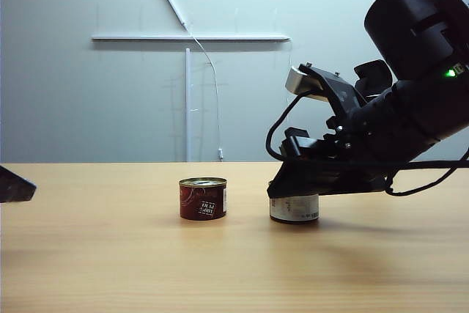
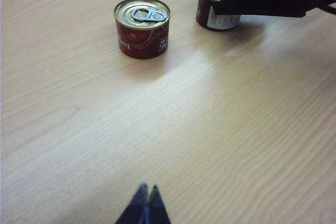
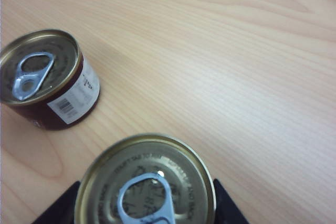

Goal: Stack a can of tomatoes on the right onto the can of tomatoes on the left.

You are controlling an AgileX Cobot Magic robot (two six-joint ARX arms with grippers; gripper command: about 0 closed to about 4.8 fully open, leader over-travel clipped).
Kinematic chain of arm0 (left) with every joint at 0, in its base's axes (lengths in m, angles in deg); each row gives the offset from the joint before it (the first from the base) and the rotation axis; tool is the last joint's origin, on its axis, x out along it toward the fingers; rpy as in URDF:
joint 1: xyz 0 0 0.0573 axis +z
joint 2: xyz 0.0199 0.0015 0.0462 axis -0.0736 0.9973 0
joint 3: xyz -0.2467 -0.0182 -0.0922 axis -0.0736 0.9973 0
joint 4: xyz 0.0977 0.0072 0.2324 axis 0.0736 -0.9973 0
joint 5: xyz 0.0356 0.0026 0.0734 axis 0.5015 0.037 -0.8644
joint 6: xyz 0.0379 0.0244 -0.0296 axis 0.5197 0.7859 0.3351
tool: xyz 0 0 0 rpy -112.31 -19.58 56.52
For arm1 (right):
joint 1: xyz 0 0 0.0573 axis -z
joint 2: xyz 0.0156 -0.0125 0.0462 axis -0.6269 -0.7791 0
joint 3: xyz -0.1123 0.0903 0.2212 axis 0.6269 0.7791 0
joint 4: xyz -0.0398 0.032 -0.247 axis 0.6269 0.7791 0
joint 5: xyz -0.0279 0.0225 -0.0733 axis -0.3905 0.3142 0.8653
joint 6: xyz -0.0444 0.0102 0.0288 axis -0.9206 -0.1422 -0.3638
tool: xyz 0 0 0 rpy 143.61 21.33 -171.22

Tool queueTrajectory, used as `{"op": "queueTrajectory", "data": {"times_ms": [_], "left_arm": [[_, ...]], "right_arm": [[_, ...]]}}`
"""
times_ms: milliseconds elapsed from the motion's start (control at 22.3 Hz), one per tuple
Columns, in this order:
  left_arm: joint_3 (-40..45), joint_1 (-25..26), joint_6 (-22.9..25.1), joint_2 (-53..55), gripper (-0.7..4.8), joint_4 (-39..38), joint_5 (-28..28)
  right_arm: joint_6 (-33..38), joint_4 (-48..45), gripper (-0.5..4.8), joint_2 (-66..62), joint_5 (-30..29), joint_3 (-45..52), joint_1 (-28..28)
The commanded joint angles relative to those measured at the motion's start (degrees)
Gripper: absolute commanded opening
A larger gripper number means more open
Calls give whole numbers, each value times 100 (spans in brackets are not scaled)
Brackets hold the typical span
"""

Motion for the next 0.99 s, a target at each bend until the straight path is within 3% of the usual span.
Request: {"op": "queueTrajectory", "data": {"times_ms": [45, 135, 314, 987], "left_arm": [[-22, -7, 2, -9, -4, 52, 15], [-22, -4, 2, -70, -4, 48, 7], [-22, -4, 2, -109, -4, 52, 17], [-22, -4, 2, -144, -4, 52, 4]], "right_arm": [[2, -166, 186, 55, -232, -162, -9], [0, 87, 187, 66, -518, -599, -157], [-544, 1043, 187, -39, -501, -1541, -586], [-595, 1137, 187, -603, -437, -2168, -772]]}}
